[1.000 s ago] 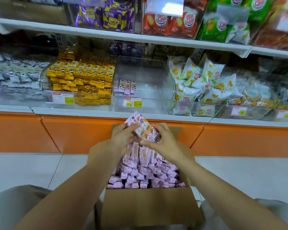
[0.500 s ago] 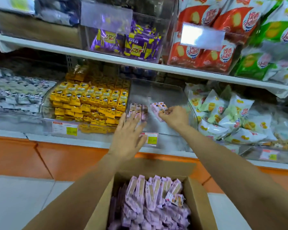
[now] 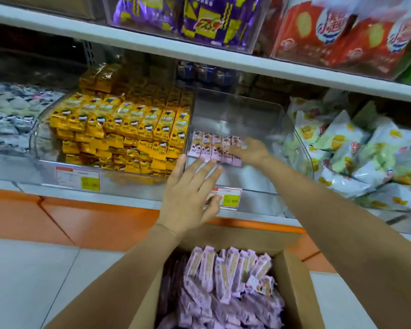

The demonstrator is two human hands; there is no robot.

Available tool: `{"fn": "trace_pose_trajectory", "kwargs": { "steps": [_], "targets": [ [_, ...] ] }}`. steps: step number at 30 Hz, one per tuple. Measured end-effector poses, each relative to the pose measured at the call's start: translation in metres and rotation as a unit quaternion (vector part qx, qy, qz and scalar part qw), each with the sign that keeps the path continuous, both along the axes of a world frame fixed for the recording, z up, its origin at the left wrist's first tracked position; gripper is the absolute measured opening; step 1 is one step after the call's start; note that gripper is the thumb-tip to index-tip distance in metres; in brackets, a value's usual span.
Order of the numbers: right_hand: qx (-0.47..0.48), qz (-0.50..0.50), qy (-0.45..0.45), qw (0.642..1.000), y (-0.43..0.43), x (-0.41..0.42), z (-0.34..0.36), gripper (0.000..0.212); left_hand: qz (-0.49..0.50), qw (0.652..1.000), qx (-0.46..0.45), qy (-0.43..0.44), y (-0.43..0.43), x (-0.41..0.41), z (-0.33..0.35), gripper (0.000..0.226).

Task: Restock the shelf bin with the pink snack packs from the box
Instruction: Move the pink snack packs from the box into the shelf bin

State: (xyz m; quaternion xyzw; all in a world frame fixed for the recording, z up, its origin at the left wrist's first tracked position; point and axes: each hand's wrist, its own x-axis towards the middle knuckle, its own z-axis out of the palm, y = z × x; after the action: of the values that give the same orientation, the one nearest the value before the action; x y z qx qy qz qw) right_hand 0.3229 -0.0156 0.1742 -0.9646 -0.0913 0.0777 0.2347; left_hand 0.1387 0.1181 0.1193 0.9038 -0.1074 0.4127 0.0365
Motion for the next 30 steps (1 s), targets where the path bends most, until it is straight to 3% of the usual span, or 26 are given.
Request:
{"fn": "trace_pose_trajectory", "kwargs": {
  "steps": [4, 8, 10, 12, 14, 16, 18, 20, 23, 27, 30],
  "targets": [
    [0.227, 0.086, -0.161, 0.957, -0.03, -0.068, 0.021, 0.023, 0.021, 0.999, -0.032, -0.012, -0.02, -0.014, 0.007, 0.041],
    [0.315, 0.178, -0.16, 0.919, -0.072, -0.16, 0.014, 0.011, -0.007, 0.995, -0.094, 0.038, -0.06, -0.045, -0.001, 0.031],
    [0.283, 0.166, -0.118, 0.937, -0.098, -0.188, -0.021, 0.011, -0.074, 0.973, -0.152, 0.159, -0.077, -0.062, -0.025, 0.025],
    [0.194, 0.159, -0.015, 0.968, -0.126, -0.206, -0.069, 0.007, -0.111, 0.915, -0.186, 0.341, -0.091, -0.079, -0.058, 0.023],
    [0.08, 0.179, 0.096, 0.976, -0.149, -0.221, -0.118, 0.01, -0.104, 0.855, -0.119, 0.494, -0.103, -0.097, -0.096, 0.024],
    [-0.038, 0.165, 0.192, 0.967, -0.169, -0.237, -0.165, 0.039, -0.09, 0.809, -0.085, 0.575, -0.113, -0.116, -0.129, 0.038],
    [-0.123, 0.159, 0.24, 0.95, -0.182, -0.25, -0.199, 0.071, -0.072, 0.794, -0.072, 0.599, -0.12, -0.127, -0.153, 0.051],
    [-0.169, 0.174, 0.225, 0.944, -0.187, -0.26, -0.22, 0.085, -0.048, 0.793, -0.042, 0.606, -0.126, -0.131, -0.169, 0.055],
    [-0.142, 0.136, 0.184, 0.963, -0.19, -0.257, -0.227, 0.05, -0.016, 0.814, -0.054, 0.578, -0.131, -0.128, -0.175, 0.048],
    [-0.081, 0.135, 0.124, 0.98, -0.187, -0.251, -0.223, 0.036, -0.039, 0.842, -0.141, 0.52, -0.129, -0.121, -0.175, 0.032],
    [0.011, 0.096, 0.111, 0.989, -0.186, -0.25, -0.218, 0.027, -0.029, 0.848, -0.224, 0.479, -0.124, -0.12, -0.163, 0.035]
  ]
}}
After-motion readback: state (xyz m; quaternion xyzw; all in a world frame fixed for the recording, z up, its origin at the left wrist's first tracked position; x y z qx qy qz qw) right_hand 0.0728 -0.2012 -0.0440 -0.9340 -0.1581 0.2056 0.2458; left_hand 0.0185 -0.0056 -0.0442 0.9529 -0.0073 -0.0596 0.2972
